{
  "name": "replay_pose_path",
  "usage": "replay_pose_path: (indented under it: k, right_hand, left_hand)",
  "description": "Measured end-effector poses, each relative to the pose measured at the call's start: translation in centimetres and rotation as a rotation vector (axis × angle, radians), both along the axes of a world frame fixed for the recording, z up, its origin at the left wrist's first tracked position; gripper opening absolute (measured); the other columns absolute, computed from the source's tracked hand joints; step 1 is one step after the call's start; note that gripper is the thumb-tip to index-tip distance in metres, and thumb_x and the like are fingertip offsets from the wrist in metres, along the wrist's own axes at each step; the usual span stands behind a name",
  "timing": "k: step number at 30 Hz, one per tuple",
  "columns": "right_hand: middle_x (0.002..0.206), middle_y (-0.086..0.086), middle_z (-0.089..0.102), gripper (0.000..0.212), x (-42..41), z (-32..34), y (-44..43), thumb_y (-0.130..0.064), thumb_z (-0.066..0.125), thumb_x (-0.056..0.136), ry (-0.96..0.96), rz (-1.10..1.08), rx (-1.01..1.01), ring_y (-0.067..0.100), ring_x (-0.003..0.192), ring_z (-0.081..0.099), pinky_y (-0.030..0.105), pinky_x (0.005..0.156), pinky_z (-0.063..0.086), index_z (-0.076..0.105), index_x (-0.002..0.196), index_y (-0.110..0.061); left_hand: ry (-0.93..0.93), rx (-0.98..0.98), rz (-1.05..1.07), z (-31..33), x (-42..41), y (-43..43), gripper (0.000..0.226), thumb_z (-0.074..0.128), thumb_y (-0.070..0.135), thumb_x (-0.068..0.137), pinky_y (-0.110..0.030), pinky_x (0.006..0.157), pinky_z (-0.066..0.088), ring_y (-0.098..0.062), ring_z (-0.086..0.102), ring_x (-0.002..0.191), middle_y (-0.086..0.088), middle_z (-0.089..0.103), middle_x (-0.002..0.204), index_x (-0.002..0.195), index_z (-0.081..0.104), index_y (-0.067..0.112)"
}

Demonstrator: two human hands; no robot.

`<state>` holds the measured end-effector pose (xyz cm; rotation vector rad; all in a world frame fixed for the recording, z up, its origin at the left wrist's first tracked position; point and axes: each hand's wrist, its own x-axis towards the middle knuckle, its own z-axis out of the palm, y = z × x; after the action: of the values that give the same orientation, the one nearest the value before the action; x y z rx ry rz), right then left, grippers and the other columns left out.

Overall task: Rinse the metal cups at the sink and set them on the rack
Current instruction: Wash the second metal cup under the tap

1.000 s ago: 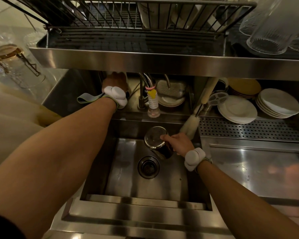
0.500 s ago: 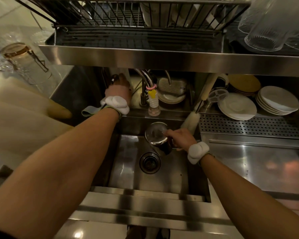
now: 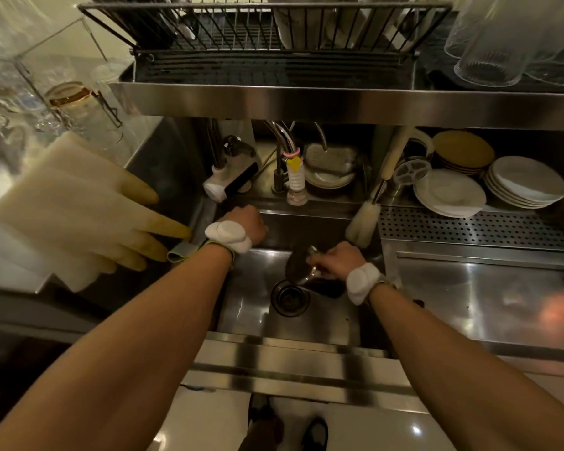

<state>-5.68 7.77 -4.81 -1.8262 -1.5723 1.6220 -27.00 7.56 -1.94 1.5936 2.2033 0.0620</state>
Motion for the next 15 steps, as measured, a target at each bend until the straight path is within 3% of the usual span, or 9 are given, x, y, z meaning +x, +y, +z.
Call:
replay_pose_path:
  k: [3,6,10,13,15]
  right_hand:
    - [0.087,0.012,0.068,0.042,0.2,0.3,0.0,-0.046,0.067,0.08,0.158,-0.11,-0.018,0.025,0.081,0.063,0.043,0.079,0.054,0.071,0.088,-0.005]
    - [0.069,0.004,0.065,0.035,-0.2,0.5,-0.3,-0.044,0.069,0.078,-0.001,0.055,0.024,0.017,0.067,0.06,0.035,0.072,0.051,0.068,0.066,-0.012]
    - [0.064,0.009,0.057,0.042,-0.4,0.9,-0.3,-0.044,0.066,0.082,0.12,0.0,0.037,0.018,0.06,0.053,0.03,0.061,0.045,0.066,0.07,-0.004]
    - [0.053,0.0,0.051,0.045,0.1,0.3,-0.4,-0.046,0.068,0.079,-0.1,0.142,0.134,0.013,0.052,0.048,0.024,0.053,0.038,0.054,0.051,-0.014]
    - [0.051,-0.001,0.052,0.046,0.7,-0.4,-0.6,-0.045,0.069,0.08,-0.135,0.127,0.159,0.011,0.051,0.049,0.022,0.053,0.036,0.053,0.049,-0.016]
  left_hand:
    - [-0.026,0.005,-0.022,0.1,0.3,-0.2,0.032,0.056,0.036,0.088,-0.038,0.084,0.055,-0.034,0.066,0.095,-0.014,0.07,0.104,0.101,0.071,0.01]
    - [-0.014,-0.012,-0.046,-0.2,0.4,-1.1,0.03,0.055,0.036,0.088,-0.034,0.079,0.051,-0.032,0.066,0.096,-0.013,0.07,0.105,0.097,0.07,0.012]
    - [-0.033,-0.01,-0.044,-0.1,0.2,-1.2,0.028,0.053,0.034,0.089,-0.032,0.072,0.049,-0.03,0.065,0.088,-0.011,0.07,0.1,0.094,0.07,0.013]
    - [-0.019,-0.035,-0.032,0.6,0.4,-1.6,0.033,0.051,0.034,0.092,-0.034,0.077,0.05,-0.031,0.066,0.094,-0.013,0.069,0.103,0.099,0.071,0.009]
    - [-0.021,-0.016,-0.022,0.9,0.4,-1.7,0.034,0.049,0.034,0.093,-0.035,0.083,0.051,-0.032,0.066,0.098,-0.013,0.069,0.107,0.105,0.071,0.01]
